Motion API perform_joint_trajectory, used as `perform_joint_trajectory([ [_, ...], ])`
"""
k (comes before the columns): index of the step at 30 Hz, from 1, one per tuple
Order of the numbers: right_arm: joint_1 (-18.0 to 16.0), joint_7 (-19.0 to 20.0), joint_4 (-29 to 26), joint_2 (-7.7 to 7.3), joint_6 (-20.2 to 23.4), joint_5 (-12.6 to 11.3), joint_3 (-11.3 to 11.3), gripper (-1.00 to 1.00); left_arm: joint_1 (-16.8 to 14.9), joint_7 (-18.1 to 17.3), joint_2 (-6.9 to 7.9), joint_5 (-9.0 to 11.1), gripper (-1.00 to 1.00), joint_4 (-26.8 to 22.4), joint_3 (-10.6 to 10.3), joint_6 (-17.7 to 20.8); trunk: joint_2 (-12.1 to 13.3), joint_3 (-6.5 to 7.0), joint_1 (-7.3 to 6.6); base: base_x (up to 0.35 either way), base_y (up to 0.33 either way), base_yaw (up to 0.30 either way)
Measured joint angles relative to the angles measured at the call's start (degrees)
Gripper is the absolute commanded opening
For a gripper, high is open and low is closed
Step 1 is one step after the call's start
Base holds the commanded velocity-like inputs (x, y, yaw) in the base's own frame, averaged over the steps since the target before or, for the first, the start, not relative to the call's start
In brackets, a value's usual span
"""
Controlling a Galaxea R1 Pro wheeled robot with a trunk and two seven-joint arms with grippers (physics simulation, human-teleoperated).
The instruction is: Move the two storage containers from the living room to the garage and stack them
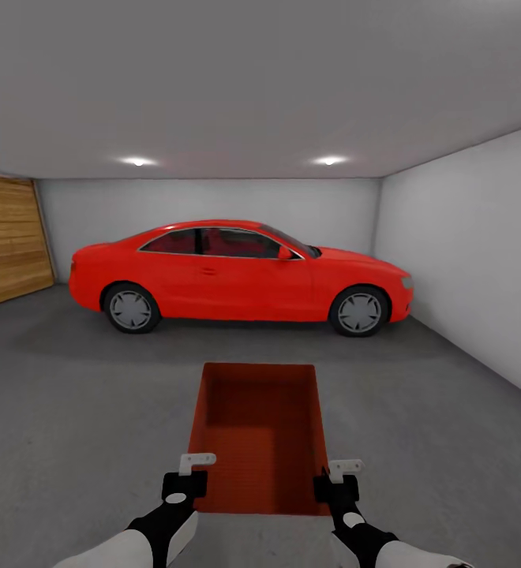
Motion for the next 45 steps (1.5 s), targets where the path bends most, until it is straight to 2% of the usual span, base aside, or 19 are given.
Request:
perform_joint_trajectory([
  [45,-0.03,0.23,0.11,0.00,-0.19,-0.86,0.50,-1.00,0.00,0.01,0.01,-0.14,-1.00,-0.05,0.01,-0.01,0.01,0.00,0.00,0.322,0.000,-0.268],
])
